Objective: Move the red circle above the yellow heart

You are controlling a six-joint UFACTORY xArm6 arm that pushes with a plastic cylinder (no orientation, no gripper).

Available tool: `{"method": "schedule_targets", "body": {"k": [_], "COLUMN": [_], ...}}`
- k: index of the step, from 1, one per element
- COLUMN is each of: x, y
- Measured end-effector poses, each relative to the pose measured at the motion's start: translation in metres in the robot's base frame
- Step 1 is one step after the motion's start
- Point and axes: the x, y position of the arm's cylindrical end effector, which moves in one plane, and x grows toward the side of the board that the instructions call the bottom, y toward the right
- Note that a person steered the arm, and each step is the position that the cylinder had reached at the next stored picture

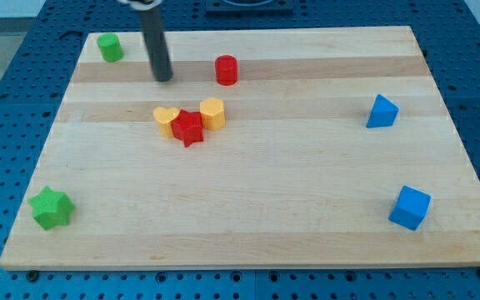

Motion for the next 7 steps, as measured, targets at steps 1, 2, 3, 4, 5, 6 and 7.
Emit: {"method": "schedule_targets", "body": {"k": [1, 2, 3, 4, 5, 6, 7], "x": [-0.033, -0.057, -0.052, -0.027, -0.003, 0.017, 0.016], "y": [0.005, 0.063, 0.127, 0.142, 0.123, 0.104, 0.109]}}
